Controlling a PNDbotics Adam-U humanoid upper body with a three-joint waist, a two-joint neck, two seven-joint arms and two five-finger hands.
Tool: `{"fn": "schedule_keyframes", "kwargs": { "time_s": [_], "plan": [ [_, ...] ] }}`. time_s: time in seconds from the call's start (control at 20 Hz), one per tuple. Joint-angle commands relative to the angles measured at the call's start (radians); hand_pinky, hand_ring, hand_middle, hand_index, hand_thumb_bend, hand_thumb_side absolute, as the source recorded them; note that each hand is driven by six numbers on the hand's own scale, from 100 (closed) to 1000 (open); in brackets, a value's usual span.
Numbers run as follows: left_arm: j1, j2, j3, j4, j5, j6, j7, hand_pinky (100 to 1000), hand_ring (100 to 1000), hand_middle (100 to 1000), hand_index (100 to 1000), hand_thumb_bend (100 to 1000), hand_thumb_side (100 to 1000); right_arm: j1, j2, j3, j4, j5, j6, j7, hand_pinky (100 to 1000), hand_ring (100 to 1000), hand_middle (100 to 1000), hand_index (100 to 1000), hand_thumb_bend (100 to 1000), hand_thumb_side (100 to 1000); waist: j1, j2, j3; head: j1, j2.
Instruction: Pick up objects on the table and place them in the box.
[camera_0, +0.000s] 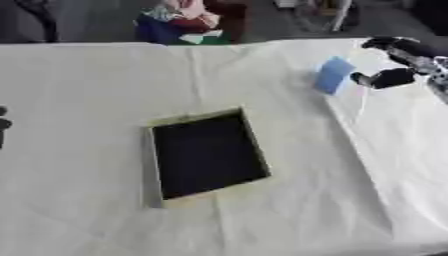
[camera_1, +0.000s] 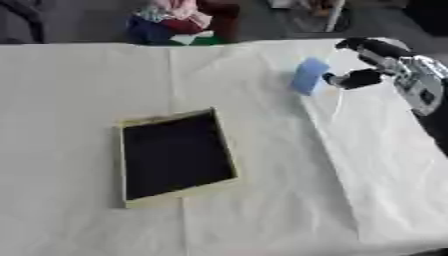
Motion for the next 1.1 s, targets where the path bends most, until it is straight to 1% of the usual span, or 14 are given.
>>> {"fn": "schedule_keyframes", "kwargs": {
  "time_s": [0.05,0.7,1.1],
  "plan": [
    [-0.012,-0.001,0.002,-0.012,0.007,-0.002,0.000,759,616,621,774,365,735,-0.007,-0.055,-0.019,-0.006,-0.007,0.006,-0.009,932,1000,1000,1000,308,608,-0.001,-0.010,-0.001,-0.001,-0.013],
    [-0.012,-0.003,0.003,-0.013,0.011,-0.002,0.003,759,615,620,772,364,735,-0.012,-0.063,-0.027,-0.030,-0.015,0.014,-0.028,924,1000,1000,1000,290,620,0.006,0.012,0.006,-0.006,-0.020],
    [-0.015,-0.008,0.000,-0.013,0.015,-0.002,0.001,759,614,619,771,363,734,-0.016,-0.074,-0.034,-0.046,-0.016,0.022,-0.042,921,1000,998,1000,288,619,0.006,0.032,0.033,-0.028,-0.032]
  ]
}}
